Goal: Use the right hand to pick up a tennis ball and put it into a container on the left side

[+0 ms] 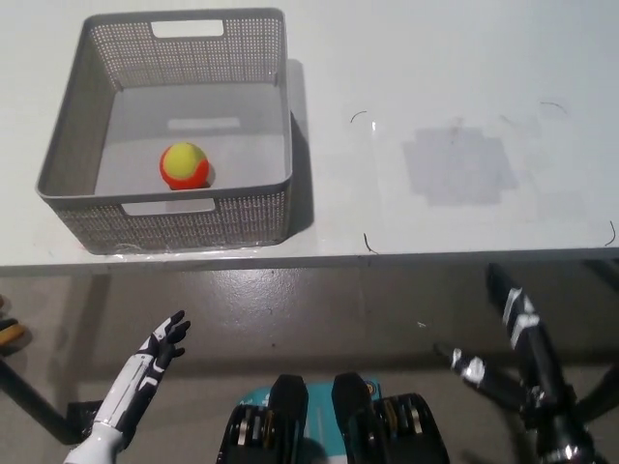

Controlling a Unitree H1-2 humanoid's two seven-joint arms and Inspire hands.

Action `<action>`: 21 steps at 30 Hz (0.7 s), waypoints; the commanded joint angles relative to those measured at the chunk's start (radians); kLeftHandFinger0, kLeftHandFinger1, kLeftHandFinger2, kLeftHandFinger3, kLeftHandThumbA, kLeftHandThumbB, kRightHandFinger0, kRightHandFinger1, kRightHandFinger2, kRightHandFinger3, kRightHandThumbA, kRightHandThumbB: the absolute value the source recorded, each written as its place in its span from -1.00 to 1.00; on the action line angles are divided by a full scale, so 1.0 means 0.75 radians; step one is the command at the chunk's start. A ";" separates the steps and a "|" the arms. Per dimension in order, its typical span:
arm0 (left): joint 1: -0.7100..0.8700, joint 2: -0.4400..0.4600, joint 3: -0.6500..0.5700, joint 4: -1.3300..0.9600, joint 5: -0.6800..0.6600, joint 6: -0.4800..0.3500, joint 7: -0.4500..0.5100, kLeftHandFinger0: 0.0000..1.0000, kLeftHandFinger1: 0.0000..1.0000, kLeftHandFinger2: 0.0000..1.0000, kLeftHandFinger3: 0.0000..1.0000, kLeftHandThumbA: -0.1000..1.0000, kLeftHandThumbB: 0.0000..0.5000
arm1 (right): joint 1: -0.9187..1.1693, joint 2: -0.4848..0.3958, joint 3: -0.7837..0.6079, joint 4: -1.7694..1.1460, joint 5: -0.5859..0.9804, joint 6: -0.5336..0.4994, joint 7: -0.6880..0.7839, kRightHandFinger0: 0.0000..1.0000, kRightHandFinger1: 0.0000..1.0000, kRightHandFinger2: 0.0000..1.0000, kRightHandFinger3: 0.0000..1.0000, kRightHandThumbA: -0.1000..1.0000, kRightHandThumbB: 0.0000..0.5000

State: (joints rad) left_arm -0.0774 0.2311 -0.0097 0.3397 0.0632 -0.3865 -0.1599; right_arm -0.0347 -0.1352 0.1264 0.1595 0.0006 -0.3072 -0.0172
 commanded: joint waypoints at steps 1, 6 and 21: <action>0.007 0.009 0.012 -0.006 -0.018 -0.096 0.017 0.94 1.00 1.00 1.00 0.98 -0.05 | 0.008 0.011 -0.007 0.069 0.097 -0.154 0.096 1.00 1.00 1.00 1.00 1.00 0.23; 0.020 -0.006 0.024 0.009 -0.004 -0.111 0.049 0.91 1.00 1.00 1.00 1.00 -0.06 | -0.003 0.009 -0.012 0.137 0.130 -0.151 0.146 1.00 1.00 1.00 1.00 1.00 0.26; 0.058 -0.021 0.042 -0.009 -0.026 -0.101 0.043 1.00 1.00 1.00 1.00 1.00 -0.01 | -0.012 0.026 -0.032 0.170 0.152 -0.132 0.197 1.00 1.00 1.00 1.00 1.00 0.24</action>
State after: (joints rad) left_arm -0.0319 0.2111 0.0110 0.3510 0.0599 -0.4236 -0.1445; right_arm -0.0248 -0.1226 0.1192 0.2957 0.0858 -0.3612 0.1002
